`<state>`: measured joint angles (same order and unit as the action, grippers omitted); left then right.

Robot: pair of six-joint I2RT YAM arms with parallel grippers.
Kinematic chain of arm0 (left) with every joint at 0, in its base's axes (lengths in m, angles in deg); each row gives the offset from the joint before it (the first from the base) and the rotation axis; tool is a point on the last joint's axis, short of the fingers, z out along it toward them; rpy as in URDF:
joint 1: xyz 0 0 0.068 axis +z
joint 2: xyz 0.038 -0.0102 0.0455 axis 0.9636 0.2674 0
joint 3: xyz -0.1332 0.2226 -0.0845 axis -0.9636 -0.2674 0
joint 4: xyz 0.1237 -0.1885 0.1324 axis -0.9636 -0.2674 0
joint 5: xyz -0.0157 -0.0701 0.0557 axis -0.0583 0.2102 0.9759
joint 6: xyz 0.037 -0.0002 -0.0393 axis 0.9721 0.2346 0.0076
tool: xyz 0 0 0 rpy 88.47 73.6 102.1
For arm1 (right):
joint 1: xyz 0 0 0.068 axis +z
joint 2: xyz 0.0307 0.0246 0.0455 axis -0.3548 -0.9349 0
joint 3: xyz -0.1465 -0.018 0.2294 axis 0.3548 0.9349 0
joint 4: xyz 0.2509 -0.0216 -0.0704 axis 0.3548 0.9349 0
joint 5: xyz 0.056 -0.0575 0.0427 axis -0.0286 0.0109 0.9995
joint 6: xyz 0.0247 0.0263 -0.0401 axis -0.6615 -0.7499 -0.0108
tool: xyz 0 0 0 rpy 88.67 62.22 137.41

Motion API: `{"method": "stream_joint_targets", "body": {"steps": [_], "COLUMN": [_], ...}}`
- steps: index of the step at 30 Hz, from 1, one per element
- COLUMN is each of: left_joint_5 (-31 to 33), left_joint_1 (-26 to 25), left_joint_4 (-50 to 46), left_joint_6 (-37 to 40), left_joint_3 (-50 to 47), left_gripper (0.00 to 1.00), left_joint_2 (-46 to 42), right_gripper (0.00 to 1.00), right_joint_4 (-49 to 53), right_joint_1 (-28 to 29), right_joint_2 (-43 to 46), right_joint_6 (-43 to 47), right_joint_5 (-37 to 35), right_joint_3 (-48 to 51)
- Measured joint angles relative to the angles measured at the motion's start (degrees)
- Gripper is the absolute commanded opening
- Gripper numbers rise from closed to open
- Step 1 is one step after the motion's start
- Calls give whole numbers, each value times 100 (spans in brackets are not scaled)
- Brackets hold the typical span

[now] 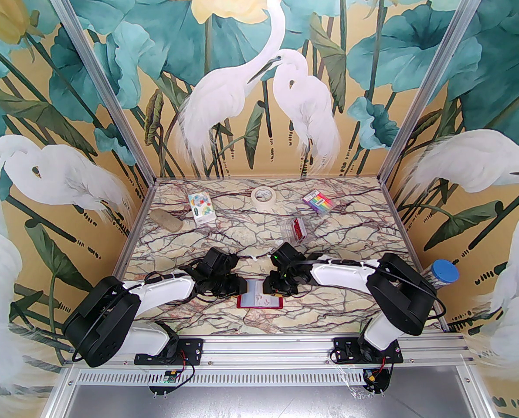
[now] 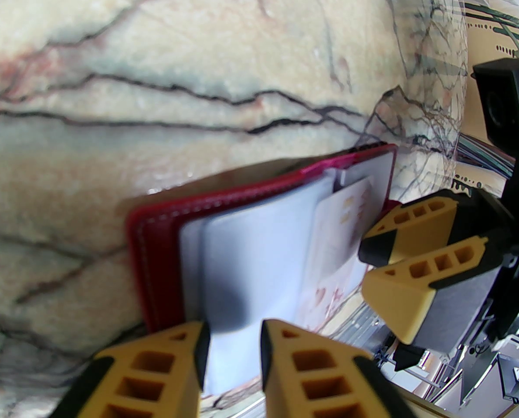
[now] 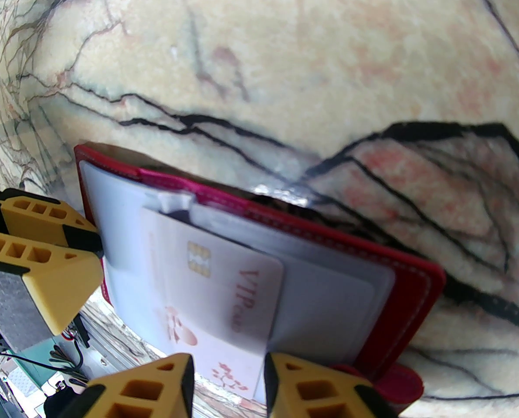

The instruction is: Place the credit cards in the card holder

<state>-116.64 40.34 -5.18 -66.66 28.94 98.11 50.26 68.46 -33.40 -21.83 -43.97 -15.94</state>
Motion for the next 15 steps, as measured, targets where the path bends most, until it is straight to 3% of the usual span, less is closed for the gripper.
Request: {"method": "stream_joint_targets", "body": {"steps": [15], "left_joint_5": [-2], "left_joint_1": [0], "left_joint_4": [0], "left_joint_6": [2], "left_joint_3": [2], "left_gripper": [28], "left_joint_2": [7], "right_gripper": [31], "right_joint_4": [199], "right_joint_1": [76], "right_joint_2": [-173], "right_joint_6": [-2], "right_joint_5": [-114], "right_joint_3": [-219]}}
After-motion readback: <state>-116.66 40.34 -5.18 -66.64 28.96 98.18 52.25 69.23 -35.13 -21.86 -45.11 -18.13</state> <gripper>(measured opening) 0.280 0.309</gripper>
